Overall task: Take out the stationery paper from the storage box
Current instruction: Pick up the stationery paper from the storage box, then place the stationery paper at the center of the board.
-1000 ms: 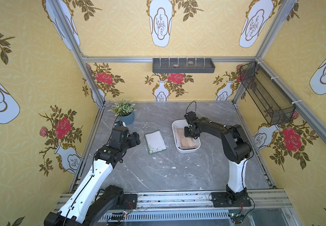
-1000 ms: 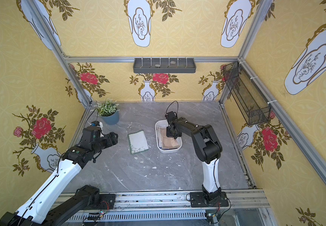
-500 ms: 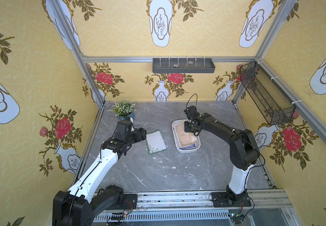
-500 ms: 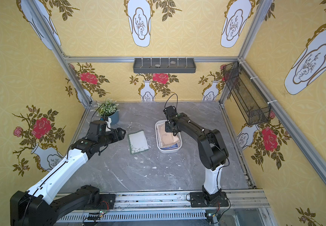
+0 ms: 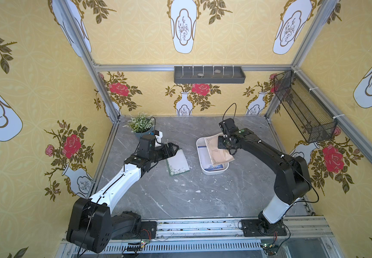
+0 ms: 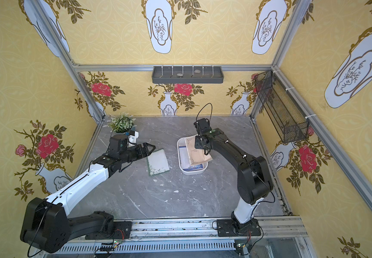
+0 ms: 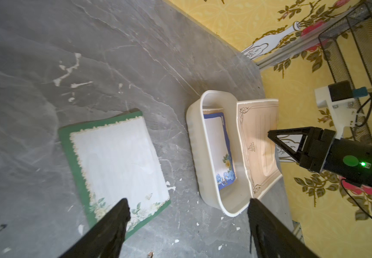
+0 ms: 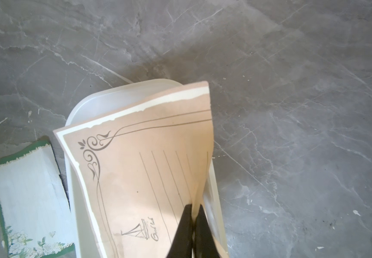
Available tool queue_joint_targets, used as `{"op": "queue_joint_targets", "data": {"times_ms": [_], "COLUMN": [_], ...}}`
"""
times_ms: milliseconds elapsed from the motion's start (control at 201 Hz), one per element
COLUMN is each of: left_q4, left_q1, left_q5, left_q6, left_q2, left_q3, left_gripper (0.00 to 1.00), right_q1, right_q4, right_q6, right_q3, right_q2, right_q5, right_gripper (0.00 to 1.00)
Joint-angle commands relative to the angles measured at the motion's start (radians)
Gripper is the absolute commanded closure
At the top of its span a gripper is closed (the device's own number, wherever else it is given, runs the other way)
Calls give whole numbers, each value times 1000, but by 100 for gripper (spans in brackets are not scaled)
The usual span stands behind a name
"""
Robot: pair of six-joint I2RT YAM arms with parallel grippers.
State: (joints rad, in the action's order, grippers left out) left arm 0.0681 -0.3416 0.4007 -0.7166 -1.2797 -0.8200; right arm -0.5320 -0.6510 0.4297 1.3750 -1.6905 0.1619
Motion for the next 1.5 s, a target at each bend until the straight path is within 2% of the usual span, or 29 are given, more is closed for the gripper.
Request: {"op": "queue_joint_targets", "data": {"times_ms": [0, 139, 174, 503, 687, 847, 927, 1006, 1091, 1121, 1141, 1156, 1211, 1245, 1345, 1410, 1499], "left_q4": [-201, -232, -233, -232, -228, -218, -218, -217, -213, -211, -207, -203, -176, -160, -143, -179, -235], "left_q1": [-16, -73, -114, -227, -255, -261, -263, -264, -264, -264, -264, -264, -264, -264, -257, -241, -223], "left_q5": [175, 242, 250, 249, 250, 261, 274, 293, 297, 297, 297, 297, 296, 294, 310, 384, 523], "left_q6": [-55, -34, -8, -6, -7, -9, -9, -9, -9, -8, -6, -4, 16, 35, 76, 71, 50], "left_q2": [-56, -138, -160, -376, -446, -479, -493, -506, -512, -512, -510, -509, -500, -489, -428, -386, -354], "left_q3": [0, -76, -99, -275, -349, -393, -410, -425, -433, -434, -435, -436, -438, -437, -414, -390, -377], "left_gripper": [15, 15, 15, 17, 19, 23, 33, 64, 85, 92, 97, 100, 100, 100, 100, 100, 100], "right_q1": [21, 27, 26, 9, -11, -17, -19, -20, -20, -20, -20, -20, -20, -19, 1, 41, 159], "right_q4": [26, 25, 23, 21, 34, 44, 52, 56, 59, 62, 64, 67, 74, 73, 74, 94, 205], "right_q6": [14, 15, 15, 21, 23, 31, 31, 32, 32, 32, 31, 30, 23, 19, -10, -34, -60], "right_q3": [-17, -27, -27, 4, 16, 13, 13, 13, 11, 8, 7, 5, -2, -5, -31, -62, -153], "right_q2": [44, 97, 107, 173, 181, 187, 191, 195, 199, 201, 202, 203, 212, 225, 289, 359, 497], "right_q5": [-40, -59, -62, -114, -156, -177, -193, -202, -211, -212, -216, -222, -239, -238, -242, -292, -526], "right_gripper": [93, 93, 93, 93, 93, 93, 93, 93, 91, 88, 82, 75, 44, 33, 19, 13, 6]}}
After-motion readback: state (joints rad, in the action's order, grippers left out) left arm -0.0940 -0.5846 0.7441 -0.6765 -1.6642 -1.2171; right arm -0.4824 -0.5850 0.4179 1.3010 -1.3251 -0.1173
